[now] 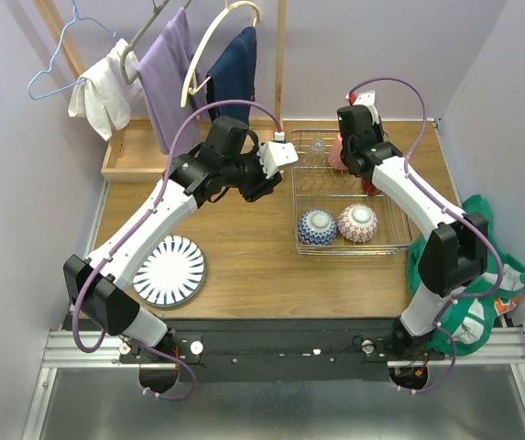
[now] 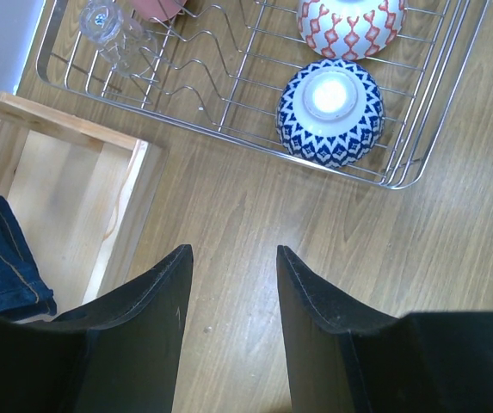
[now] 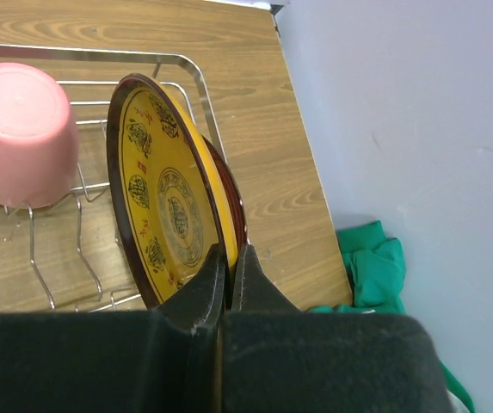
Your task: Load the mixed dishes into the dish rack
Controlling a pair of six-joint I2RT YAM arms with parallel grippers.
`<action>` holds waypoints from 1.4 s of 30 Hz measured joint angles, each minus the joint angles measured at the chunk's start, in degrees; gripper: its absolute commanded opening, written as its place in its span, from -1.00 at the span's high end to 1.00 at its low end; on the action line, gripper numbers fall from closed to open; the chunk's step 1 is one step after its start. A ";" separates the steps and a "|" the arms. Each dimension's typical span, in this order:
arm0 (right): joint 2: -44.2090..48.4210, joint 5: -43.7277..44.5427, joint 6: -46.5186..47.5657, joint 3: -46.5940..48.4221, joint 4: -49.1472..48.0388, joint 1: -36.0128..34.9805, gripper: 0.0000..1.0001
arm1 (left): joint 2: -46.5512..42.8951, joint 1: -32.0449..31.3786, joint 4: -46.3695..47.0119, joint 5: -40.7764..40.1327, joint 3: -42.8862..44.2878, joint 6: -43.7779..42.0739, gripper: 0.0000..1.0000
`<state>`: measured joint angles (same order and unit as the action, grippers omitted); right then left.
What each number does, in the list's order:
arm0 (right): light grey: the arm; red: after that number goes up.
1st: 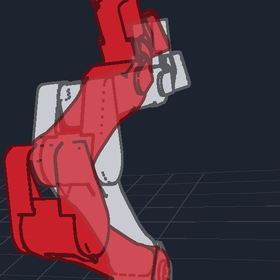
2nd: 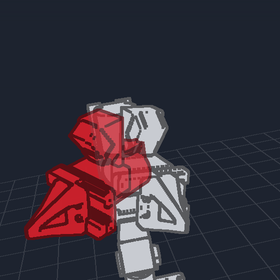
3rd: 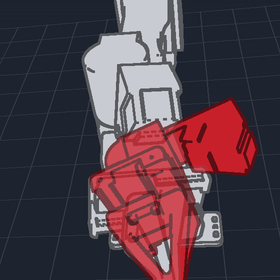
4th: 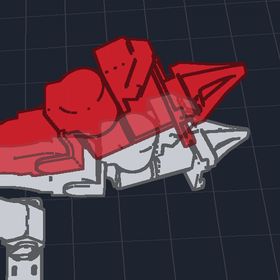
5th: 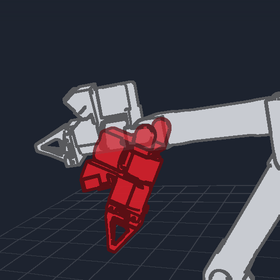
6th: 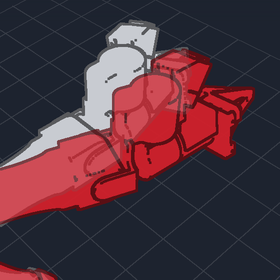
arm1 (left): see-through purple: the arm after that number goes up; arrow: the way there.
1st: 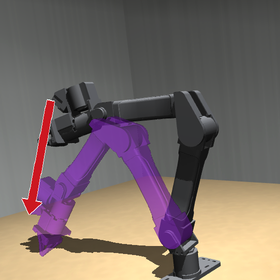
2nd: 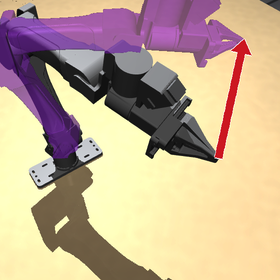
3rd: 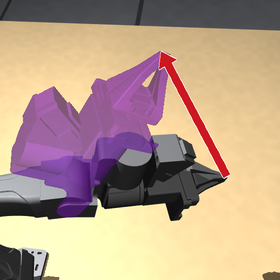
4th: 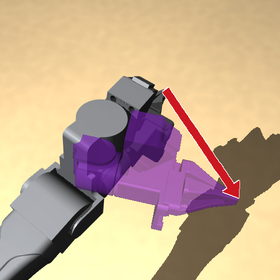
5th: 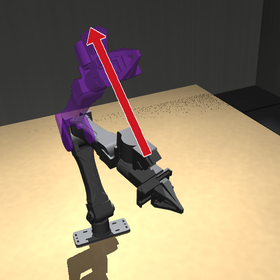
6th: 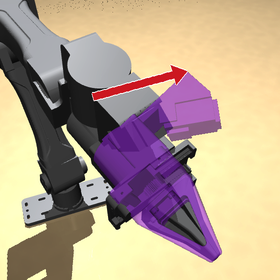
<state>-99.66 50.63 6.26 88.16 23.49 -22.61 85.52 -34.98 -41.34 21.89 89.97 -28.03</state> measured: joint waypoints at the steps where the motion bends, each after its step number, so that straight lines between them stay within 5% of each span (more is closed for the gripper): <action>1: 0.00 0.04 0.02 0.04 0.00 0.11 0.99 | 0.02 0.00 0.00 0.00 0.00 0.00 -0.04; 19: -0.11 0.28 1.27 -4.11 -0.31 0.24 0.99 | 1.81 0.02 -0.02 0.24 0.39 -0.68 -0.08; 32: -2.54 -3.26 1.07 -6.12 -0.28 0.79 0.99 | 0.28 0.00 -3.39 1.07 -9.81 -6.43 -0.08; 38: -3.23 -4.55 1.09 -6.19 -0.28 1.16 0.82 | -3.45 0.00 -4.17 1.07 -12.39 -8.24 -0.12; 42: -3.23 -5.49 1.14 -6.36 -0.28 1.31 0.38 | -5.68 0.00 -5.77 1.18 -16.28 -10.75 -0.13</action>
<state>-102.89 45.15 7.40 81.80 23.20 -21.30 79.83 -34.98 -47.11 23.07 73.69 -38.79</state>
